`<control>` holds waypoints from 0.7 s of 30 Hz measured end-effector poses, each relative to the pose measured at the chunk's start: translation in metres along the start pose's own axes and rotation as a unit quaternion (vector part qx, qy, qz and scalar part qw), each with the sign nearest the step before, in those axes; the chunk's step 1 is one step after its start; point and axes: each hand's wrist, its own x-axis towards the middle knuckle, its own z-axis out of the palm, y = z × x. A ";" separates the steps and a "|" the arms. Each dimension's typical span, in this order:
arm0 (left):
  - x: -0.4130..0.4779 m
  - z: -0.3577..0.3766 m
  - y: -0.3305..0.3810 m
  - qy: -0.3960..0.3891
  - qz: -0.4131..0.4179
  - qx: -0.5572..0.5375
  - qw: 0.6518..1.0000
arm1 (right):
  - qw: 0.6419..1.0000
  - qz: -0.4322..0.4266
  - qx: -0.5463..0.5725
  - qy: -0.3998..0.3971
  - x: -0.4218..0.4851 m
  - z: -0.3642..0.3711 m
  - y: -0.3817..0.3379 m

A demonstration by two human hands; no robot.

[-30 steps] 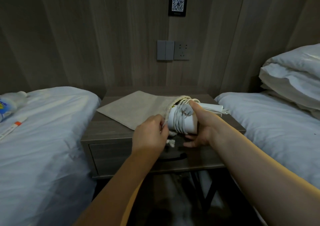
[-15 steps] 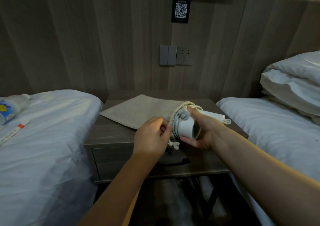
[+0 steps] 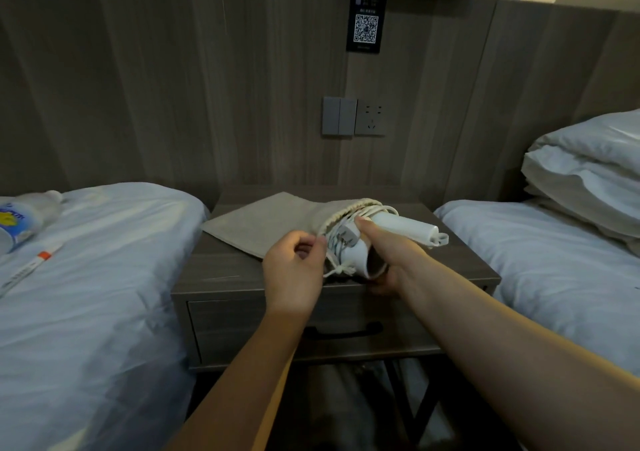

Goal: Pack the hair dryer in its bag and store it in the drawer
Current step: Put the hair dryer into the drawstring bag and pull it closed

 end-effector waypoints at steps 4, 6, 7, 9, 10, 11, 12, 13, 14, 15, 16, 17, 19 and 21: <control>0.000 0.001 0.000 -0.014 0.052 0.038 0.998 | 0.994 -0.051 -0.066 0.072 0.014 0.005 0.005; 0.000 0.004 -0.001 -0.017 0.093 0.061 0.994 | 0.989 -0.059 -0.092 0.095 0.016 0.007 0.007; -0.001 0.004 -0.002 -0.015 0.113 0.070 0.991 | 0.988 -0.062 -0.093 0.105 0.017 0.009 0.008; -0.001 0.004 -0.005 -0.007 0.146 0.079 0.986 | 0.986 -0.057 -0.089 0.127 0.013 0.017 0.012; 0.000 0.004 -0.006 -0.005 0.156 0.082 0.984 | 0.985 -0.059 -0.087 0.139 0.014 0.020 0.014; 0.000 0.003 -0.007 -0.005 0.163 0.088 0.983 | 0.983 -0.064 -0.081 0.150 0.015 0.023 0.016; 0.001 0.002 -0.008 -0.006 0.172 0.098 0.980 | 0.983 -0.063 -0.073 0.158 0.015 0.026 0.016; 0.002 0.000 -0.009 -0.008 0.186 0.119 0.975 | 0.983 -0.060 -0.067 0.161 0.015 0.027 0.015; 0.003 -0.001 -0.010 -0.008 0.203 0.154 0.967 | 0.983 -0.056 -0.070 0.160 0.016 0.027 0.015; 0.004 -0.002 -0.011 -0.008 0.220 0.189 0.957 | 0.983 -0.055 -0.079 0.155 0.019 0.027 0.014; 0.005 -0.002 -0.012 -0.009 0.231 0.207 0.951 | 0.984 -0.058 -0.089 0.143 0.021 0.027 0.014; 0.004 -0.003 -0.012 -0.013 0.237 0.208 0.949 | 0.986 -0.063 -0.094 0.126 0.023 0.026 0.014; 0.001 -0.003 -0.010 -0.032 0.218 0.185 0.958 | 0.991 -0.065 -0.086 0.084 0.026 0.022 0.016; 0.000 -0.001 -0.006 -0.061 0.179 0.166 0.968 | 0.994 -0.067 -0.080 0.037 0.024 0.015 0.017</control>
